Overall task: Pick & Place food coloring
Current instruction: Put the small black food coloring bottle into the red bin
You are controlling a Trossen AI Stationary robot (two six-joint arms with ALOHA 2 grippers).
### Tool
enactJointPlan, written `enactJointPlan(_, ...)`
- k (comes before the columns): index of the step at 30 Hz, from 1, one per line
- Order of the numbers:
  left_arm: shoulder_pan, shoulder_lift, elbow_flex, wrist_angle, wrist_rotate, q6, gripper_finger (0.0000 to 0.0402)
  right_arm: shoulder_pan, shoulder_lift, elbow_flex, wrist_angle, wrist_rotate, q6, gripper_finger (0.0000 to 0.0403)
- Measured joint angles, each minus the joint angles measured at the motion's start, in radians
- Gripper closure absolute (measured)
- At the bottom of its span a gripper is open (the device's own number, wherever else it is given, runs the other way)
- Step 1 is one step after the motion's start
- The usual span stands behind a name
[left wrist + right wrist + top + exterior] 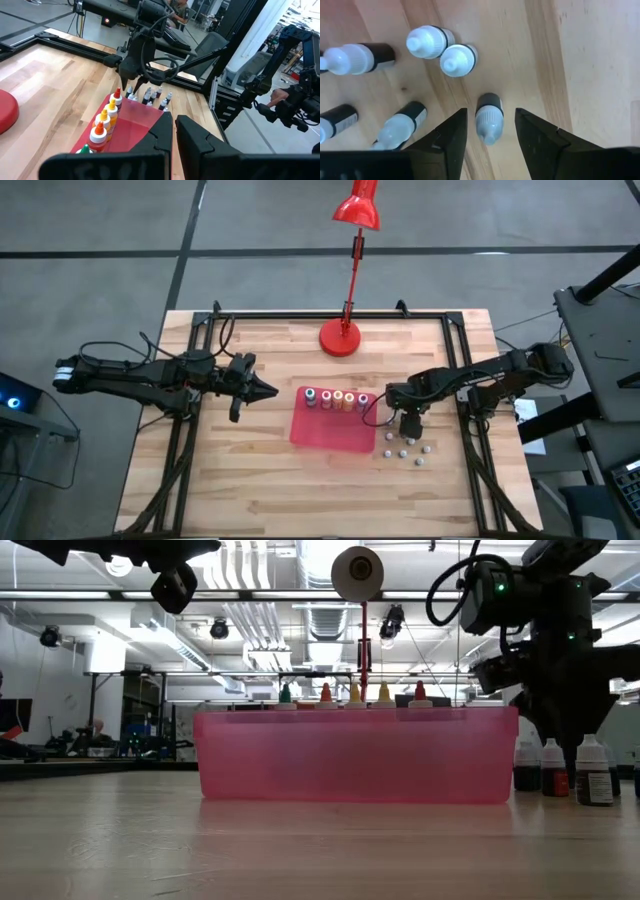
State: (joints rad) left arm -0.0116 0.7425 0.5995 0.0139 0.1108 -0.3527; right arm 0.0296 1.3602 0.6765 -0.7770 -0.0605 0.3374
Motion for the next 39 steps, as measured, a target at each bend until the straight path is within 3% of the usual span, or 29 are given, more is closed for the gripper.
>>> enactJointPlan(14, 0.0, 0.0, 0.0, 0.0, 0.0, 0.0, 0.0402, 0.0, -0.003, -0.013, 0.005, 0.0, 0.0, 0.0271)
enactJointPlan(26, 0.0, 0.0, 0.0, 0.0, 0.0, 0.0, 0.0402, 0.0, -0.003, -0.018, 0.011, -0.019, 0.0, 0.0334)
enactJointPlan(39, 0.0, 0.0, 0.0, 0.0, 0.0, -0.013, 0.0402, 0.0, -0.004, -0.013, -0.002, -0.027, 0.003, 0.0335)
